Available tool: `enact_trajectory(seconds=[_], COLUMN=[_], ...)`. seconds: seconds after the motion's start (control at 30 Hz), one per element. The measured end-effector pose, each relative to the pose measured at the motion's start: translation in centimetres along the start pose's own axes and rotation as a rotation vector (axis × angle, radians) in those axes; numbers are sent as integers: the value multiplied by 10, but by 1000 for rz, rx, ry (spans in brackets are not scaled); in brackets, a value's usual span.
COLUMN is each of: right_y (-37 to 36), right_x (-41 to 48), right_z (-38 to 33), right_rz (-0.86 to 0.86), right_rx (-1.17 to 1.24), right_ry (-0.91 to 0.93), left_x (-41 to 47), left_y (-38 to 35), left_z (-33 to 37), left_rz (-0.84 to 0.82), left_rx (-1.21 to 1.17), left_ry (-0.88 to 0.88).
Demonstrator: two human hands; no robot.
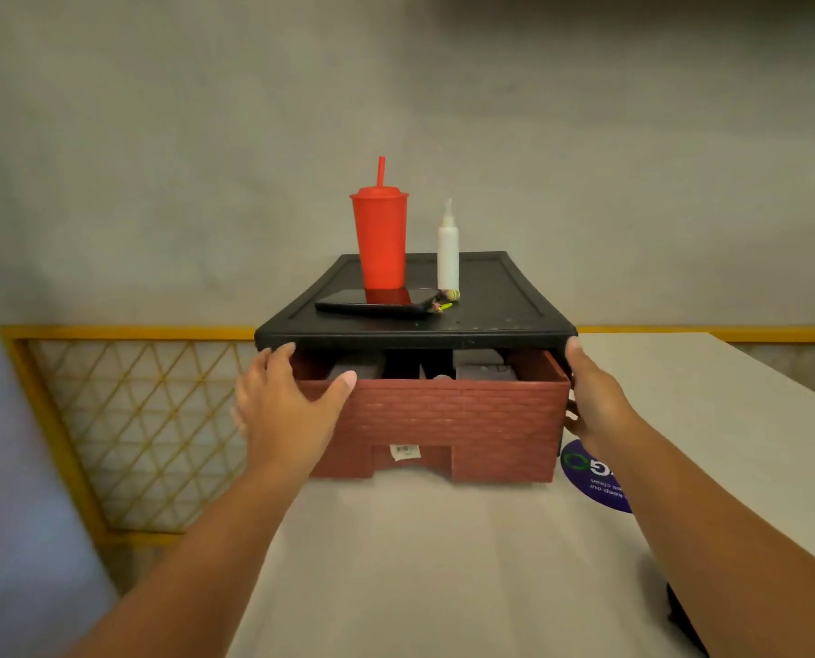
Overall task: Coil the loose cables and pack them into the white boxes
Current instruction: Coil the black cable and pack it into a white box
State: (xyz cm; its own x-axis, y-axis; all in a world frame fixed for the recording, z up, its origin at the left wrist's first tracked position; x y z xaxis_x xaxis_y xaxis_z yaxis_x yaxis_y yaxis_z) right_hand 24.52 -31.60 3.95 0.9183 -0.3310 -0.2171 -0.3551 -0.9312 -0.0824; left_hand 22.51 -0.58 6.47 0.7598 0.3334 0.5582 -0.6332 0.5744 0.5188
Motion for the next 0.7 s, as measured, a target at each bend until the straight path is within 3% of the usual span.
enact_trajectory(seconds=[0.23, 0.3, 0.4, 0.53, 0.7], right_y=[-8, -8, -7, -7, -5], right_x=[9, 9, 10, 12, 13], right_z=[4, 5, 5, 4, 4], right_rz=[52, 53, 66, 75, 62], right_rx=[45, 51, 47, 42, 47], right_ry=[-1, 1, 1, -12, -34], left_x=[-62, -79, -94, -94, -86], left_y=[-15, -33, -59, -72, -78], left_z=[-34, -33, -19, 13, 24], left_rz=[184, 137, -76, -313, -246], left_rx=[-599, -756, -1005, -1343, -1511], left_ry=[583, 733, 974, 1063, 1081])
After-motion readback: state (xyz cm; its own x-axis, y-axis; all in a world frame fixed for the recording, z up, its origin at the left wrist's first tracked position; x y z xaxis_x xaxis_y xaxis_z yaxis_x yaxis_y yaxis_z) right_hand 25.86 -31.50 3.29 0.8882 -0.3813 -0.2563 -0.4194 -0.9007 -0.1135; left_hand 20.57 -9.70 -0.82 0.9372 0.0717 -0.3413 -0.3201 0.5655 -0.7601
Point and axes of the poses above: each hand's wrist, its own x-axis towards the middle knuckle, its own y-axis out of the back of the hand, z = x × y, the point moved 5 cm from there along x, towards the middle knuckle, and after that the axes turned 5 degrees about -y, right-handed, at the moved point
